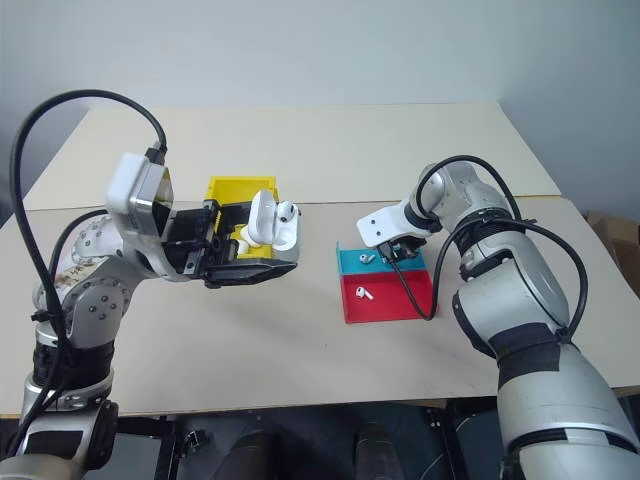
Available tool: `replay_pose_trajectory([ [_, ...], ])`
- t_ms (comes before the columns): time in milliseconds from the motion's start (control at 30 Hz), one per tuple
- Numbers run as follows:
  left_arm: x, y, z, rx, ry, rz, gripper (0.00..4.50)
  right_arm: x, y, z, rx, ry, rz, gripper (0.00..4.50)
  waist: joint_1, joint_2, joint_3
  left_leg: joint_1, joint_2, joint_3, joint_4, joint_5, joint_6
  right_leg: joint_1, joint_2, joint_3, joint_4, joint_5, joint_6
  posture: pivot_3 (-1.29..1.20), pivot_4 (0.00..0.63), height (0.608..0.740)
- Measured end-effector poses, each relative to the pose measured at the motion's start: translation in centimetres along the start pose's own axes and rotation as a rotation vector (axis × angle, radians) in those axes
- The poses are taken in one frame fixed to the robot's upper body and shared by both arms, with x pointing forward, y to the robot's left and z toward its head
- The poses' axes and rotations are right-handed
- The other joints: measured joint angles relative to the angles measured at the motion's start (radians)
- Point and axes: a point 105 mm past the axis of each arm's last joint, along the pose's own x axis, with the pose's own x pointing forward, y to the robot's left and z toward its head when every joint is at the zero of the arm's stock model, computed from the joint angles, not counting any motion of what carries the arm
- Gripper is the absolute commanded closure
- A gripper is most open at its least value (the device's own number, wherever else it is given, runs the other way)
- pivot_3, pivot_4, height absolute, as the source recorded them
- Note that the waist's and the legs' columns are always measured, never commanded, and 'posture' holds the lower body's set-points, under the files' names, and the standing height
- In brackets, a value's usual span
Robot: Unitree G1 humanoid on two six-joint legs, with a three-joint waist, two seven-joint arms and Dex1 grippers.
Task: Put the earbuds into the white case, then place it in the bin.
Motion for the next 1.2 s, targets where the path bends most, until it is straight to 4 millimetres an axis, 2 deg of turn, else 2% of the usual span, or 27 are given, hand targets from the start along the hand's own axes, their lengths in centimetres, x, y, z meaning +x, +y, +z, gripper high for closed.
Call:
replay_pose_trajectory([
  [333,-0.1,-0.2,-0.1,0.002,0.01,0.009,1.73,0.7,0.1,0.0,-0.007,0.015,-0.006,2.51,0.0,0.0,0.0,0.001,0.0,0.0,0.0,0.0,0.0,0.001,0.0,0.0,0.0,0.0,0.0,0.0,0.15,0.74],
  [433,-0.2,-0.2,-0.1,0.001,0.013,0.014,1.73,0.7,0.1,0.0,-0.004,0.016,-0.004,3.03,0.0,0.0,0.0,0.002,0.0,0.0,0.0,-0.001,0.001,0.001,0.0,0.0,0.001,0.0,0.0,0.0,0.15,0.74],
  [500,-0.2,-0.2,-0.2,0.002,0.016,0.015,1.73,0.7,0.1,0.0,-0.003,0.015,-0.004,3.7,-0.001,0.0,0.0,0.002,0.0,0.0,0.0,-0.001,0.001,0.001,0.0,0.0,0.001,0.0,0.0,0.0,0.15,0.74],
  [533,-0.3,-0.2,-0.2,0.002,0.016,0.015,1.73,0.7,0.1,0.0,-0.002,0.014,-0.004,3.86,0.0,0.0,0.0,0.002,0.0,0.0,0.0,-0.001,0.001,0.002,0.0,0.0,0.001,0.0,0.0,0.0,0.15,0.74],
  [833,-0.2,-0.1,0.0,0.007,0.019,0.011,1.73,0.2,0.2,-0.2,0.072,-0.064,-0.035,3.85,0.0,0.0,0.0,0.001,0.0,0.0,0.0,0.0,0.001,0.001,0.0,0.0,0.001,0.0,0.0,0.0,0.15,0.74],
  [900,-0.3,0.1,0.1,0.007,0.016,0.006,1.73,-1.0,0.0,-0.3,0.109,-0.12,-0.063,3.85,0.003,0.0,0.0,0.0,0.0,0.0,0.0,0.0,0.001,0.001,0.0,0.0,0.0,0.0,0.0,0.0,0.15,0.74],
  [1033,-0.2,0.8,0.4,0.0,0.004,-0.013,1.73,-6.5,-0.7,-0.1,0.243,-0.355,-0.224,3.85,0.012,0.0,0.0,0.0,0.0,-0.001,0.0,-0.001,0.001,0.001,0.0,-0.001,-0.001,0.0,0.0,0.0,0.15,0.74],
  [1100,-0.2,1.1,0.5,-0.004,-0.005,-0.02,1.73,-9.1,0.3,0.3,0.333,-0.482,-0.296,3.85,0.023,0.0,0.0,0.0,0.0,-0.001,-0.001,-0.001,0.001,0.001,0.0,-0.001,-0.001,0.0,0.0,0.0,0.15,0.74],
  [1200,-0.1,1.4,0.5,-0.015,-0.017,-0.029,1.73,-12.2,2.2,2.4,0.512,-0.768,-0.376,3.85,0.034,0.001,0.0,0.0,0.0,-0.001,0.0,-0.001,0.002,0.001,0.0,-0.001,0.0,0.0,0.0,0.0,0.15,0.74],
])
